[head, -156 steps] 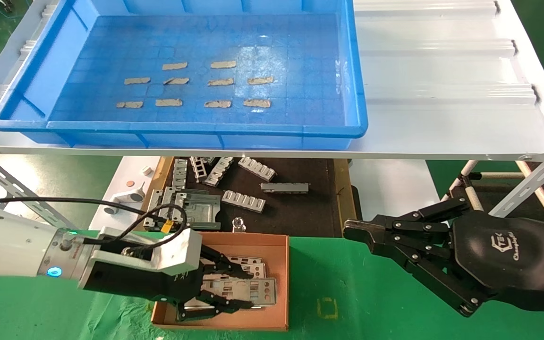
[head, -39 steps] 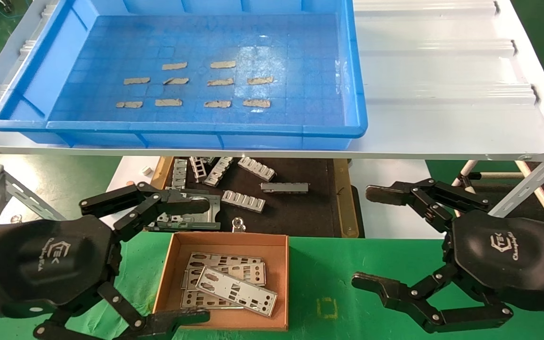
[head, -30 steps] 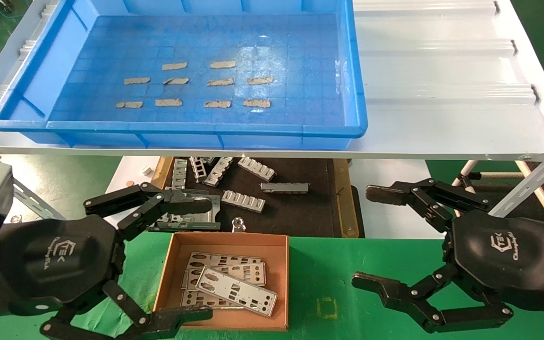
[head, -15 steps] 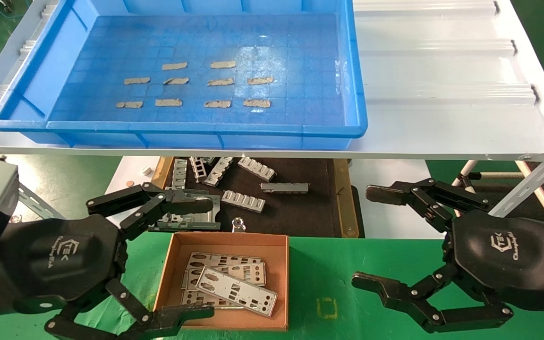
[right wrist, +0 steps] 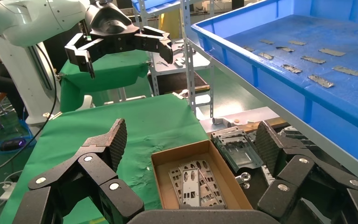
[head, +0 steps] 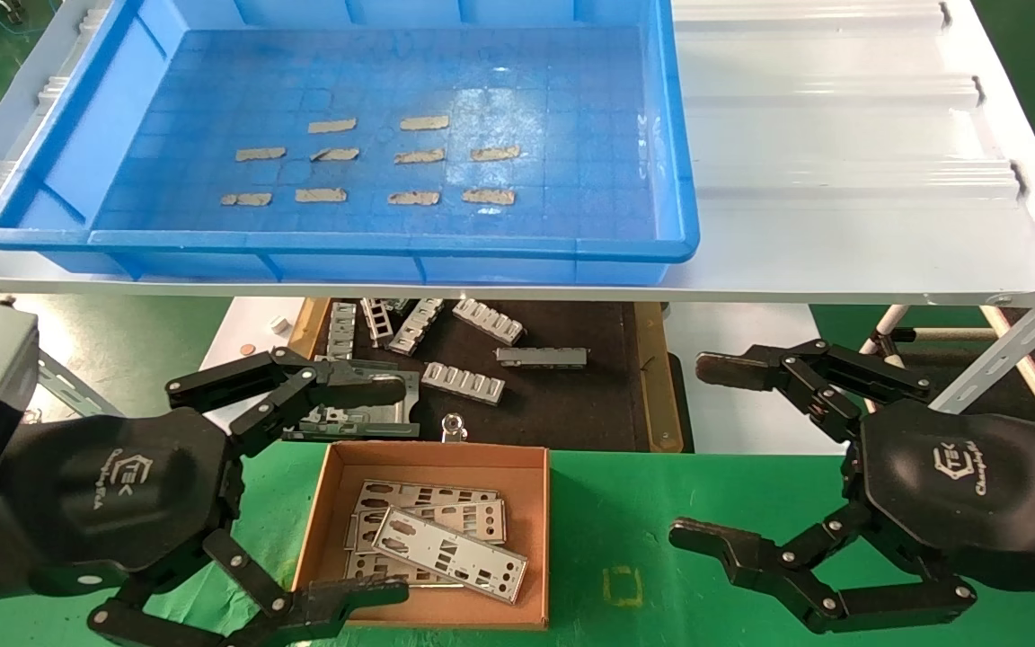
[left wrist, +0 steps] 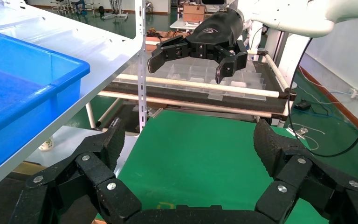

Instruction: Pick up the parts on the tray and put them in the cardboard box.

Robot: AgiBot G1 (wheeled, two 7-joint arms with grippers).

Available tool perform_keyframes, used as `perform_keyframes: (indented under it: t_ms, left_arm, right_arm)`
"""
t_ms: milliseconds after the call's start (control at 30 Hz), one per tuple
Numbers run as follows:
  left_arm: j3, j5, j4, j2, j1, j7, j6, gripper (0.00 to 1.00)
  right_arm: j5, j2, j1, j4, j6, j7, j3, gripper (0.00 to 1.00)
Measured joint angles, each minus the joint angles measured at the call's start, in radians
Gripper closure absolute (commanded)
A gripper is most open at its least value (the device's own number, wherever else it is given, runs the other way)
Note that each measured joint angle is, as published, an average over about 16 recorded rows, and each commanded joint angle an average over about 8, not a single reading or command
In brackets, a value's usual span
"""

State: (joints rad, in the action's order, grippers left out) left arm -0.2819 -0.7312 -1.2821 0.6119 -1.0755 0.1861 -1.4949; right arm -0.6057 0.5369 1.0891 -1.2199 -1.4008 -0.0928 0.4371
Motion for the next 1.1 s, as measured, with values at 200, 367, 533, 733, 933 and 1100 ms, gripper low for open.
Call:
perform_keyframes:
  t_ms: [200,367,533,733,933,1100]
  left_arm:
    - [-0.001,0.000,0.000,0.000,0.000,0.000,0.000,0.00]
    - [-0.001,0.000,0.001,0.001,-0.001,-0.001,0.000,0.00]
    - [-0.001,0.000,0.001,0.001,-0.001,-0.001,0.000,0.00]
    - [-0.001,0.000,0.001,0.001,-0.001,-0.001,0.000,0.00]
    - [-0.002,0.000,0.001,0.001,-0.001,-0.001,0.000,0.00]
    - [-0.002,0.000,0.001,0.001,-0.001,-0.001,0.000,0.00]
  right_arm:
    - [0.000,0.000,0.000,0.000,0.000,0.000,0.000,0.00]
    - [0.000,0.000,0.000,0.000,0.000,0.000,0.000,0.00]
    - [0.000,0.000,0.000,0.000,0.000,0.000,0.000,0.00]
    - [0.000,0.000,0.000,0.000,0.000,0.000,0.000,0.00]
    - [0.000,0.000,0.000,0.000,0.000,0.000,0.000,0.00]
    - [0.000,0.000,0.000,0.000,0.000,0.000,0.000,0.00]
